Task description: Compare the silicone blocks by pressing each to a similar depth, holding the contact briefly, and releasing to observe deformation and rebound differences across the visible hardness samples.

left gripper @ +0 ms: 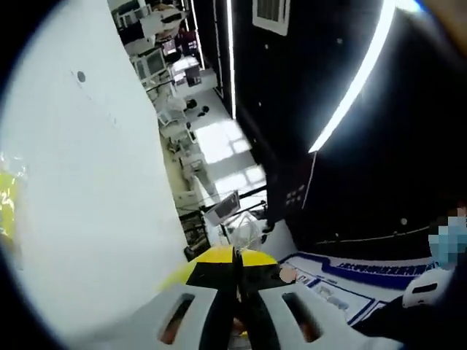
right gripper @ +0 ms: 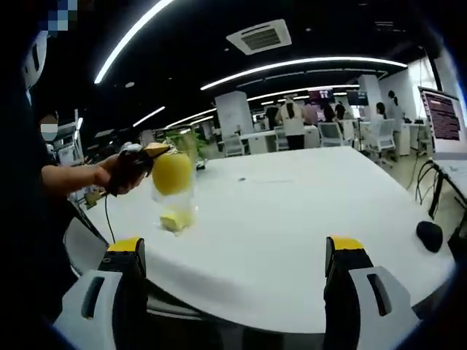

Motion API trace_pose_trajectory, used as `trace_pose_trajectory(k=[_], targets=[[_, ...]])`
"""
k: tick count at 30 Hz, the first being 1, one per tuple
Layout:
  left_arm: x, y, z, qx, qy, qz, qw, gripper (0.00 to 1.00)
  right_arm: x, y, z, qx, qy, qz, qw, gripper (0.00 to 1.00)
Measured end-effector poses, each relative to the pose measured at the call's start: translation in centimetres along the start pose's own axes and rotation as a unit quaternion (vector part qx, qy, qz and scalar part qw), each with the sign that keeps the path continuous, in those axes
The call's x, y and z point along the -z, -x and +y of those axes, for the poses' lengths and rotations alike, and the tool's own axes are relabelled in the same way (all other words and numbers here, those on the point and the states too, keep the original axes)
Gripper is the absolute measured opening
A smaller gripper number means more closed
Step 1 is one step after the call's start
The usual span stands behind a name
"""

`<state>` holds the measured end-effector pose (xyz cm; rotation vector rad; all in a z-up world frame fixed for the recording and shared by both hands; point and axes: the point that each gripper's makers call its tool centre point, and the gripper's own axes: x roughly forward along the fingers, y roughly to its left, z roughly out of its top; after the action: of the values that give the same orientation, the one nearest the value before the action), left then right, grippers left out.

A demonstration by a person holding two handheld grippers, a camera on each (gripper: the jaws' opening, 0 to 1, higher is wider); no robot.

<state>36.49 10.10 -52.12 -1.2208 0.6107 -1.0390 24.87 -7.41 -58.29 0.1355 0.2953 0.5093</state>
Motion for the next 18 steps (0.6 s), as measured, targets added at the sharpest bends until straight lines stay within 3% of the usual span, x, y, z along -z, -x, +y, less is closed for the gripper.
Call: trace_pose_trajectory(k=[6,14,18], targets=[[0.2,-0.7,2.9,-0.016,0.029,-0.019,0.9993,0.00,-0.7,0.8,0.0,0.007,-0.005,-0.010,0.9999,0.96],[-0.4,-1.1,8.1,-0.075,0.034,-0.034,0.9960,0.00,0.2,1.5,0.1,0.017,-0.010,0.013,0.9997,0.96],[-1.6,-1.0,10.0,-0.092,0.044,-0.063,0.9928,0.00,0.3,1.6,0.3,0.019,-0.020,0.010,0.9996,0.96]])
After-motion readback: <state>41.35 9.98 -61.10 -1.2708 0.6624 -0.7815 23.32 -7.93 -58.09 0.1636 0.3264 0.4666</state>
